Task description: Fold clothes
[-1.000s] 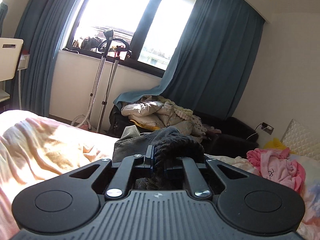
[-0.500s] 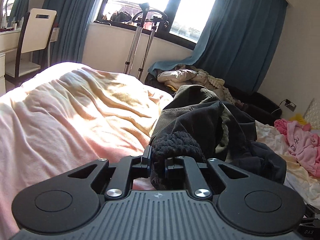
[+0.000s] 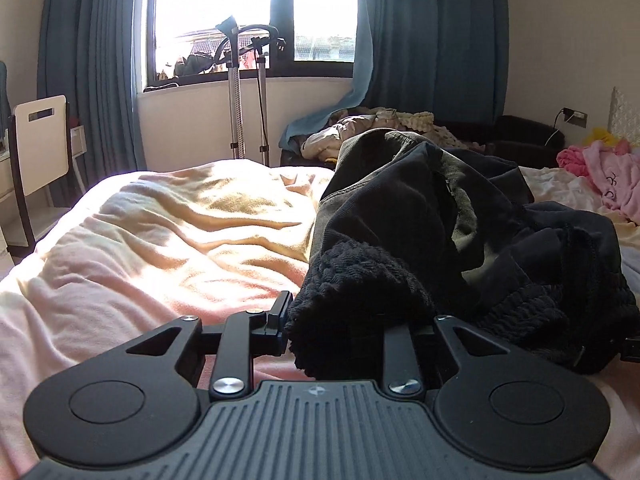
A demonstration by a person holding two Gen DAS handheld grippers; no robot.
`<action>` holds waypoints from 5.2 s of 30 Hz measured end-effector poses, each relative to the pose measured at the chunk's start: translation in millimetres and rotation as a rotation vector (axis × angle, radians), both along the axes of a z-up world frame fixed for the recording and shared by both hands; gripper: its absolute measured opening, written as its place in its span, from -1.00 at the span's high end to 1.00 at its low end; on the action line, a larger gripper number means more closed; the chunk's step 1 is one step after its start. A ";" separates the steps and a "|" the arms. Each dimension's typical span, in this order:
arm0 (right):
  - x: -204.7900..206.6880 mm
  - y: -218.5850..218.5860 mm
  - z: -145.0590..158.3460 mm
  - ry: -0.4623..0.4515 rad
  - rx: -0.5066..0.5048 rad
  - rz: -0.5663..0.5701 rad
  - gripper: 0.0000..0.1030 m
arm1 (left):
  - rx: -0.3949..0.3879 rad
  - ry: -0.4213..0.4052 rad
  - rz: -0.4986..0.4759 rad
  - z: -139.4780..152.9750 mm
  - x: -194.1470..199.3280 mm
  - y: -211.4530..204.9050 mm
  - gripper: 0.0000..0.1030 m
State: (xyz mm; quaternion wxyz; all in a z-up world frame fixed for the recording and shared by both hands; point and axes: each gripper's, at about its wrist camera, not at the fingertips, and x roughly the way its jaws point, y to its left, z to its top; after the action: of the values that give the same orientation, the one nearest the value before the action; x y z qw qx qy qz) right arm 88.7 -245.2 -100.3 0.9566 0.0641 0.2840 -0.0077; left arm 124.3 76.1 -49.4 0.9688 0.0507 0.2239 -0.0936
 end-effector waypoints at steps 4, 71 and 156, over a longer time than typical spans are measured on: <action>-0.8 2.9 4.8 -0.028 0.030 0.038 0.52 | 0.052 -0.079 0.033 0.0 -1.8 -14.0 -0.30; -41.9 319.4 87.6 -0.174 0.113 0.867 -0.39 | -0.164 -0.028 0.674 94.8 38.0 311.6 -0.59; -48.9 -24.5 54.9 -0.135 0.262 0.072 -0.47 | -1.124 0.083 0.615 34.0 -103.7 164.9 0.81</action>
State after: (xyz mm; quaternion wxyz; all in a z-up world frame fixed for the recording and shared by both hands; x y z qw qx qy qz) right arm 39.8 -269.7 -45.4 0.9566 0.1786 0.2199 0.0682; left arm 20.6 241.0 -15.4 0.8207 -0.5350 0.1823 0.0837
